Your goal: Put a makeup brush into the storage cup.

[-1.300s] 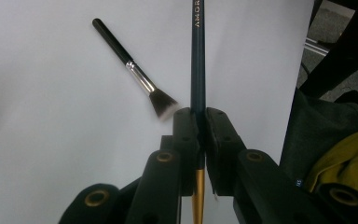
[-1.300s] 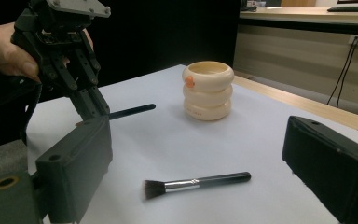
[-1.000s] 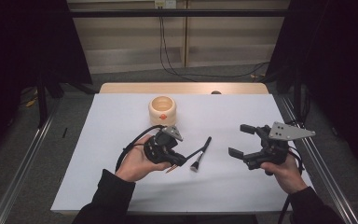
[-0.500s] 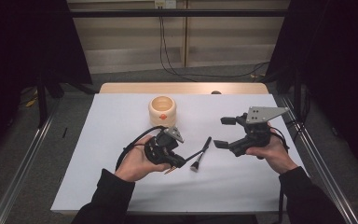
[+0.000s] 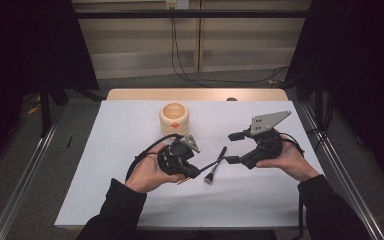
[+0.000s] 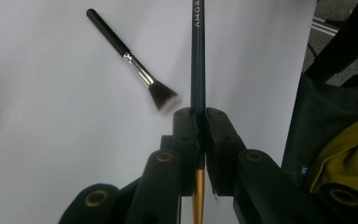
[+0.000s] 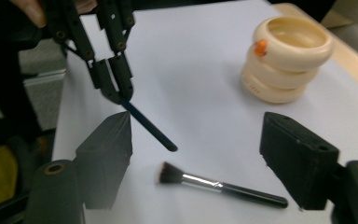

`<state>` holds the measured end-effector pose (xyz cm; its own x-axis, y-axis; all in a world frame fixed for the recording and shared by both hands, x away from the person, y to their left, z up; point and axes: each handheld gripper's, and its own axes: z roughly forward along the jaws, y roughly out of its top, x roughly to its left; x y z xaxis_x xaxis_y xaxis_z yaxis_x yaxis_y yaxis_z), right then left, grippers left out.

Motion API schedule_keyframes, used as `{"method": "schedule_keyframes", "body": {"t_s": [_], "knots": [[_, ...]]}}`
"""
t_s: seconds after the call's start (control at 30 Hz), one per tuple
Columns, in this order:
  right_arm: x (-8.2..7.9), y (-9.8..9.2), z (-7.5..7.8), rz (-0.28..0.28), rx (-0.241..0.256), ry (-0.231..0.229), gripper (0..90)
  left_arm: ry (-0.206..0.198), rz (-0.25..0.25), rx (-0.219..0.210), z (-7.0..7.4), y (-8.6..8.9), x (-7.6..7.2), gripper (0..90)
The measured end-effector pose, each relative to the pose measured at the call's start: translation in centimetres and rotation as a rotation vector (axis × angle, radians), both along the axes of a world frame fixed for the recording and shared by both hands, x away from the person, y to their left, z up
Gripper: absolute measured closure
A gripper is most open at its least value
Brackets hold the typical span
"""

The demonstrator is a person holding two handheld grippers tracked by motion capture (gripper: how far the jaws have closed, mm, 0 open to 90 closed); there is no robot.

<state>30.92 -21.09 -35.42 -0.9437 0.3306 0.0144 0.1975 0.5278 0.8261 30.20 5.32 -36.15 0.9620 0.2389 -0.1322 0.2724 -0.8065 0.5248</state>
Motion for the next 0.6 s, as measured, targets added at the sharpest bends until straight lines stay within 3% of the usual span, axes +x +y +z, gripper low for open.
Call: {"method": "schedule_keyframes", "body": {"t_s": [0.1,0.17,0.27,0.43,0.6], "knots": [[0.2,0.4,0.8,0.029,-0.014,0.011,27.0,0.018,0.011,-0.011,-0.1,-0.4,0.1,83.5],[0.3,0.6,0.9,0.047,-0.043,0.011,29.1,0.023,-0.005,0.006,-0.3,-0.6,0.1,83.5],[0.2,0.9,0.5,0.078,-0.109,0.007,36.6,0.018,-0.021,0.040,-0.6,-0.9,-0.1,83.5],[-0.1,1.9,-0.3,0.137,-0.220,0.037,36.9,0.029,-0.025,0.047,-0.8,-0.9,0.0,83.5],[-0.4,2.6,-0.6,0.182,-0.261,0.040,43.7,0.032,-0.039,0.067,-1.1,-1.0,-0.1,83.5]]}}
